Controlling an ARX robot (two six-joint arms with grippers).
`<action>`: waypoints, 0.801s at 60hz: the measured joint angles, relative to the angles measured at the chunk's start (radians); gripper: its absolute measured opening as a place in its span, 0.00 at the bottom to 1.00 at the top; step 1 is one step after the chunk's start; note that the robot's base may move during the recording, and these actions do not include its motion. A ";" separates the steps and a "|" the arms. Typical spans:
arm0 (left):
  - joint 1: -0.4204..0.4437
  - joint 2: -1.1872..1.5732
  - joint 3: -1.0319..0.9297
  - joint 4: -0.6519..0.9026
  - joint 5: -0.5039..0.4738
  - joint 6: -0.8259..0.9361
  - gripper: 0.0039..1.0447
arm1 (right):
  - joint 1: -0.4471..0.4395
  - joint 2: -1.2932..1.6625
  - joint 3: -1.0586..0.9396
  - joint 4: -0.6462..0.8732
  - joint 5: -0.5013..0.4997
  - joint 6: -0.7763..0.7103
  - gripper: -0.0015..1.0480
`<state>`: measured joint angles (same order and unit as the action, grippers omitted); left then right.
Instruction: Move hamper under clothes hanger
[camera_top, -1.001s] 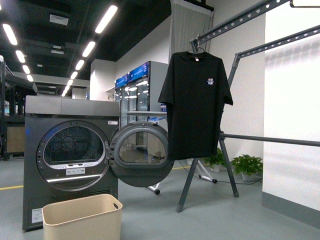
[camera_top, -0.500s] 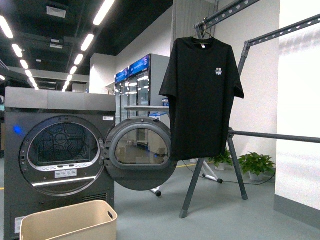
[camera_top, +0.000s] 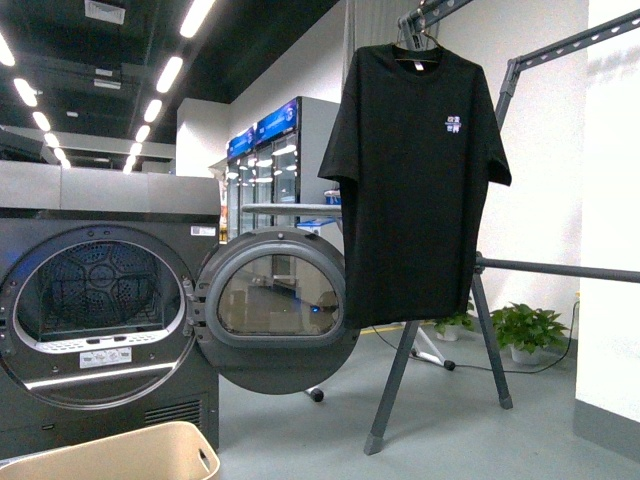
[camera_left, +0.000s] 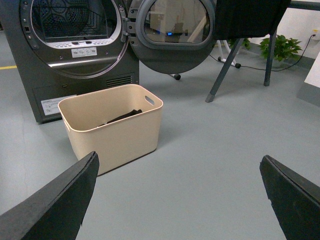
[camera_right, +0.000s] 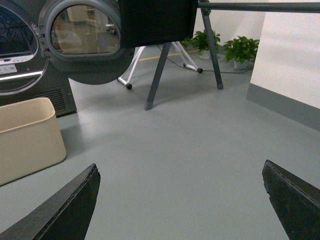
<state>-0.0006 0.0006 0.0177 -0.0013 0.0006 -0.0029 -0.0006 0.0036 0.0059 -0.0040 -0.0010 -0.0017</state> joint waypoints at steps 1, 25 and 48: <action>0.000 0.000 0.000 0.000 0.000 0.000 0.94 | 0.000 0.000 0.000 0.000 0.001 0.000 0.92; 0.000 -0.002 0.000 0.000 0.001 0.000 0.94 | 0.000 0.000 0.000 0.001 0.000 0.000 0.92; 0.000 -0.001 0.000 0.000 0.003 0.000 0.94 | 0.000 0.000 0.000 0.001 0.000 0.000 0.92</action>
<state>-0.0002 -0.0006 0.0177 -0.0013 0.0032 -0.0029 -0.0006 0.0036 0.0059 -0.0032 -0.0013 -0.0017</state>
